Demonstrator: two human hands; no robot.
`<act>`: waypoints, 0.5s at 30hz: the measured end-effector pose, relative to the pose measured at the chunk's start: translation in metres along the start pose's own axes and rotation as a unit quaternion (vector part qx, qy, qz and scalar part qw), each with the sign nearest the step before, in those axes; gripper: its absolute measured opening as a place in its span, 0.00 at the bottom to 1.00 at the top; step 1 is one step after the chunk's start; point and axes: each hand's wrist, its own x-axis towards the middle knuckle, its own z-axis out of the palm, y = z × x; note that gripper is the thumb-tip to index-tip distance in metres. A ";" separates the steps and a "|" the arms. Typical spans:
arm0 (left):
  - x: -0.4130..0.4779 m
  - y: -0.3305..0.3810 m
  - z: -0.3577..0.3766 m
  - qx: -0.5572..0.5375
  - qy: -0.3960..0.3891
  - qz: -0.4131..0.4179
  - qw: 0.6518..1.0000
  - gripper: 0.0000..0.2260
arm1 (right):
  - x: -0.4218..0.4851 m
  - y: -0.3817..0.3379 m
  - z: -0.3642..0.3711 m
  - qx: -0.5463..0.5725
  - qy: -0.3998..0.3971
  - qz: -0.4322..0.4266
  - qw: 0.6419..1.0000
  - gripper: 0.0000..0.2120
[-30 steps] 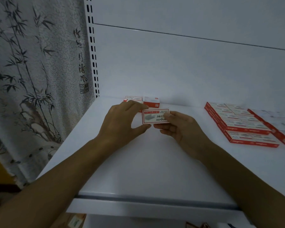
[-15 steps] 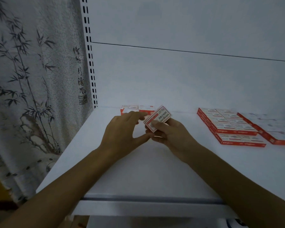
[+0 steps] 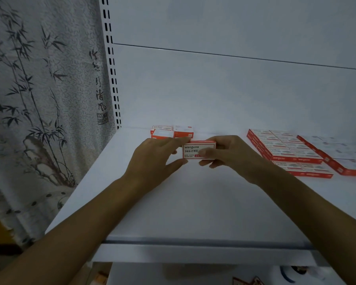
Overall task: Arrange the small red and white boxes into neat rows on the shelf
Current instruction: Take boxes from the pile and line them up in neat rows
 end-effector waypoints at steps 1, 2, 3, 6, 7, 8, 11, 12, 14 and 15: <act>-0.001 0.000 0.000 0.005 -0.004 0.005 1.000 0.24 | 0.000 0.002 0.000 0.012 -0.003 0.005 1.000 0.10; -0.001 0.001 0.000 0.012 -0.006 0.011 1.000 0.25 | -0.001 0.003 0.000 0.021 -0.006 0.010 1.000 0.10; 0.000 0.003 -0.001 0.018 -0.008 0.016 1.000 0.25 | -0.001 0.003 -0.001 0.030 -0.008 0.013 0.999 0.11; 0.003 0.011 -0.004 0.015 -0.021 0.004 1.000 0.27 | -0.005 0.002 -0.007 0.064 -0.018 0.018 0.998 0.10; 0.004 0.015 -0.005 0.016 -0.025 0.003 1.000 0.27 | -0.008 0.002 -0.010 0.072 -0.024 0.018 0.997 0.09; 0.005 0.018 -0.005 0.022 -0.027 0.007 0.999 0.26 | -0.011 0.002 -0.013 0.075 -0.029 0.016 0.997 0.08; 0.012 0.032 -0.002 0.017 -0.042 0.007 0.999 0.23 | -0.023 0.005 -0.030 0.058 -0.032 0.004 0.998 0.07; 0.015 0.038 0.000 0.014 -0.050 0.008 0.999 0.22 | -0.027 0.006 -0.037 0.049 -0.030 0.000 0.998 0.07; 0.021 0.053 0.005 0.015 -0.054 0.013 0.998 0.21 | -0.037 0.009 -0.052 0.030 -0.024 -0.014 0.999 0.08; 0.024 0.063 0.008 0.012 -0.057 0.013 0.998 0.21 | -0.042 0.012 -0.060 0.020 -0.017 -0.022 0.999 0.10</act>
